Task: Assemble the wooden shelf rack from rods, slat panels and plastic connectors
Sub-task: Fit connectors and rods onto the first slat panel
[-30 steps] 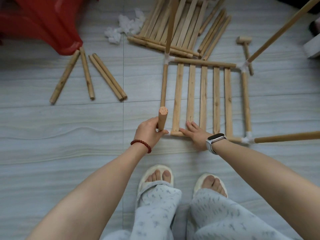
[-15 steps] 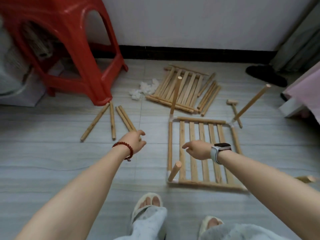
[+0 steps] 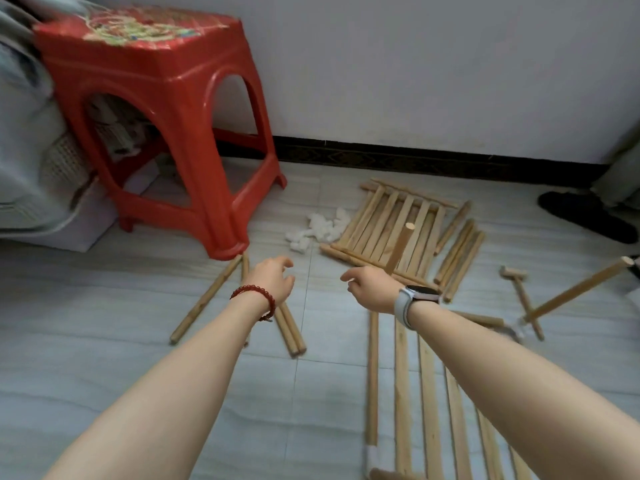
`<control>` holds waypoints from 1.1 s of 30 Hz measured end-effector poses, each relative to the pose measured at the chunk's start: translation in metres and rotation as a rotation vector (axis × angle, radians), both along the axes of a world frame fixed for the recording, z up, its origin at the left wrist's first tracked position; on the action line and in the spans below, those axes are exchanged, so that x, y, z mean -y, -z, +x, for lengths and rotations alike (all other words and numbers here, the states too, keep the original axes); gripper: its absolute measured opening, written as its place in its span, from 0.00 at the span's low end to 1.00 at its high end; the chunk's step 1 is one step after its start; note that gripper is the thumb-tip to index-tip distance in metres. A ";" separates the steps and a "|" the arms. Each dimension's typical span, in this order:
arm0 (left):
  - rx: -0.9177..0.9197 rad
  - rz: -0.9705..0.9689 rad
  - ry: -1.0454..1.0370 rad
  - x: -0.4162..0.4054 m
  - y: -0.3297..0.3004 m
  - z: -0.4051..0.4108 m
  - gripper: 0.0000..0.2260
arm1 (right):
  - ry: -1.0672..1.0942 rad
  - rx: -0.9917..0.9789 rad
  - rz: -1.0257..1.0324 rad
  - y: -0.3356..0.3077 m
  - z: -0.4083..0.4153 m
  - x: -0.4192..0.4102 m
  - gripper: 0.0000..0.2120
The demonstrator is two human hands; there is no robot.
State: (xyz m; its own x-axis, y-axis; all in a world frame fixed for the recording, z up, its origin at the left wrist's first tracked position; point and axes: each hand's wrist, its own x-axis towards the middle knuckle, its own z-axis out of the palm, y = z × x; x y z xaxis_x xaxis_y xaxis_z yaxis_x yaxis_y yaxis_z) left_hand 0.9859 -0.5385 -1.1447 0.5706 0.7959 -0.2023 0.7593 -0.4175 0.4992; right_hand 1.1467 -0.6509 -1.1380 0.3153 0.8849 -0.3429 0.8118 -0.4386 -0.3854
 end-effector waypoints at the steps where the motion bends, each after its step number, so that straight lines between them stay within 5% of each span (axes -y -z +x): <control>1: 0.005 -0.017 -0.015 -0.007 0.012 0.007 0.15 | 0.018 -0.009 0.013 0.014 0.005 -0.011 0.19; 15: -0.118 0.038 -0.088 -0.131 0.141 0.089 0.28 | 0.150 -0.006 0.174 0.144 0.069 -0.140 0.23; 20: -0.132 0.090 0.039 -0.159 0.167 0.129 0.30 | 0.267 -0.050 0.195 0.174 0.093 -0.178 0.30; 25: -0.350 0.131 0.259 -0.180 0.183 0.141 0.34 | 0.176 -0.025 0.117 0.183 0.103 -0.208 0.33; 33: -0.220 0.099 0.222 -0.172 0.194 0.123 0.13 | 0.144 0.098 0.021 0.200 0.111 -0.218 0.22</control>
